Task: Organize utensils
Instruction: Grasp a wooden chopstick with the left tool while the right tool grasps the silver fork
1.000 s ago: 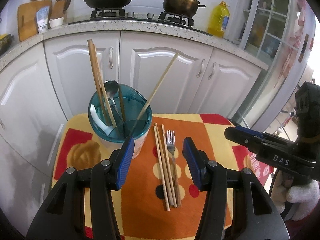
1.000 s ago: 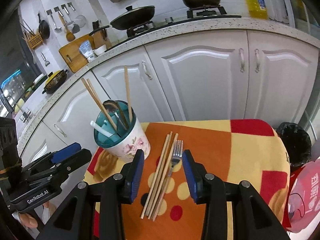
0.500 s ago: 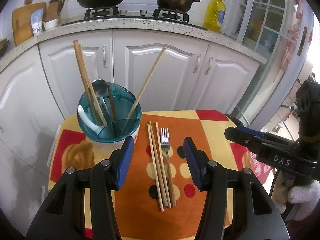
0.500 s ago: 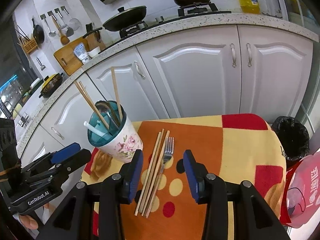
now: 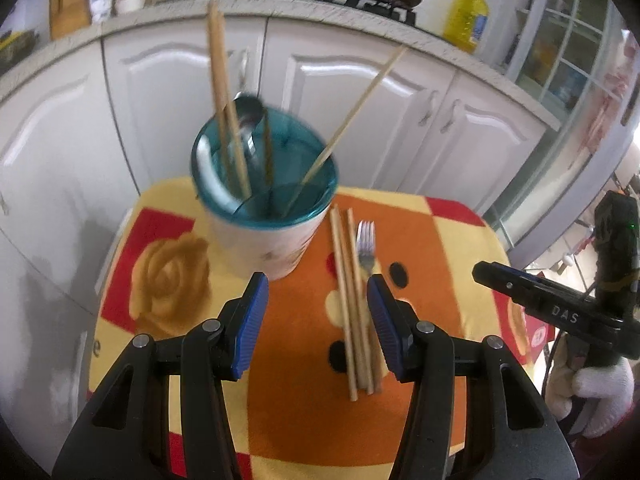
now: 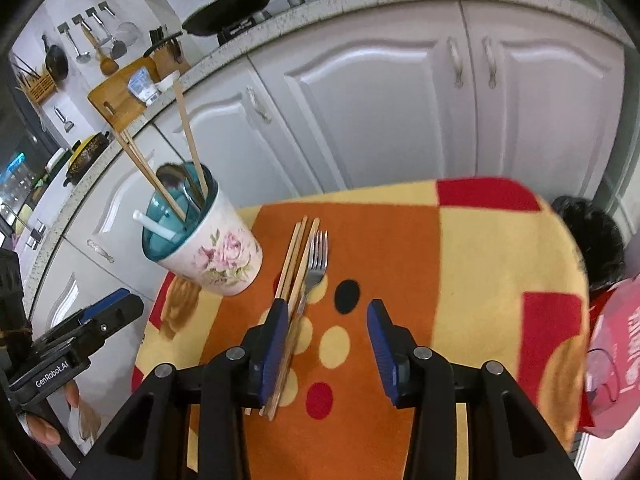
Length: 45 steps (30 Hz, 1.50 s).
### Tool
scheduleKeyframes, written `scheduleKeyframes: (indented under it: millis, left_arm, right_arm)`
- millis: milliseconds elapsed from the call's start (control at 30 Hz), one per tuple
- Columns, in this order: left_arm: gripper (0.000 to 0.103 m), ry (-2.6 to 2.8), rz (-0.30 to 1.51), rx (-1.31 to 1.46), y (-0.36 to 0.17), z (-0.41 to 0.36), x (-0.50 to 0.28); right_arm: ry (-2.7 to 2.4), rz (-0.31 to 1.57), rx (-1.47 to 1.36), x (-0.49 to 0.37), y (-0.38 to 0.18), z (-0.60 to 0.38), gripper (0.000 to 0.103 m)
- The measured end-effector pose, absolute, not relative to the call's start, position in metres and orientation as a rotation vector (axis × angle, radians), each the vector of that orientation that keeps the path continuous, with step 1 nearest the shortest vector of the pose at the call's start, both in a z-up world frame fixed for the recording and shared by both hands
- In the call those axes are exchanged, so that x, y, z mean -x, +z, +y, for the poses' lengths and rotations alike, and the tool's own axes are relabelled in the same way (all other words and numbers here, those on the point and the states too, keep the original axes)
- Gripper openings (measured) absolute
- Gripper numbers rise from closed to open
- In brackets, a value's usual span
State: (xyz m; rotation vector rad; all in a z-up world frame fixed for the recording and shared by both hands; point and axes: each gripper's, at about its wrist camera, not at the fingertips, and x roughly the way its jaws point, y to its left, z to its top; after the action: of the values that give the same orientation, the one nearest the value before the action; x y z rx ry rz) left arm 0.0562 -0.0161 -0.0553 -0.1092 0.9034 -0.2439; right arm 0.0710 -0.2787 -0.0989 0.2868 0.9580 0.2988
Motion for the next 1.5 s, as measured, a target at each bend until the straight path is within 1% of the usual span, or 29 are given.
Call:
scheduleKeyframes:
  millis: [67, 200, 533, 733, 800, 967, 1100, 1133, 1167, 1200, 1233, 1267, 1333, 1500]
  left_arm:
    - [0.051, -0.238, 0.92, 0.105, -0.064, -0.015, -0.057]
    - [0.051, -0.251, 0.961, 0.11, -0.086, -0.017, -0.058]
    - [0.05, -0.317, 1.05, 0.111, -0.137, -0.049, -0.077]
    - [0.045, -0.306, 1.092, 0.076, -0.16, -0.061, -0.088]
    - [0.041, -0.284, 1.116, 0.06, -0.168, -0.061, -0.092]
    - [0.04, -0.283, 1.103, 0.027, -0.171, -0.069, -0.097]
    - [0.04, -0.286, 1.097, 0.001, -0.172, -0.074, -0.102]
    - [0.036, -0.288, 1.093, -0.002, -0.171, -0.074, -0.102]
    - [0.027, -0.298, 1.089, -0.001, -0.171, -0.074, -0.102]
    - [0.022, -0.322, 1.088, 0.01, -0.171, -0.074, -0.102]
    - [0.013, -0.347, 1.091, 0.027, -0.172, -0.074, -0.101]
    - [0.009, -0.359, 1.097, 0.034, -0.172, -0.074, -0.101]
    - [0.005, -0.369, 1.105, 0.024, -0.171, -0.074, -0.099]
    - [0.004, -0.416, 1.146, 0.006, -0.169, -0.056, -0.079]
  right_arm:
    - [0.31, 0.98, -0.274, -0.078, -0.109, -0.27, 0.032]
    - [0.349, 1.032, -0.264, -0.09, -0.131, -0.251, 0.03]
    - [0.375, 1.12, -0.291, -0.121, -0.166, -0.238, 0.03]
    - [0.384, 1.139, -0.294, -0.134, -0.177, -0.232, 0.029]
    - [0.379, 1.138, -0.294, -0.137, -0.18, -0.232, 0.025]
    - [0.373, 1.141, -0.287, -0.146, -0.18, -0.226, 0.02]
    - [0.364, 1.138, -0.272, -0.148, -0.18, -0.228, 0.01]
    - [0.358, 1.134, -0.26, -0.146, -0.179, -0.229, 0.008]
    - [0.343, 1.13, -0.244, -0.142, -0.178, -0.232, 0.008]
    - [0.328, 1.128, -0.243, -0.138, -0.177, -0.238, 0.008]
    - [0.319, 1.127, -0.247, -0.135, -0.177, -0.242, 0.008]
    - [0.306, 1.126, -0.253, -0.128, -0.177, -0.25, 0.008]
    - [0.295, 1.131, -0.265, -0.114, -0.177, -0.266, 0.008]
    - [0.274, 1.153, -0.251, -0.075, -0.175, -0.295, 0.008]
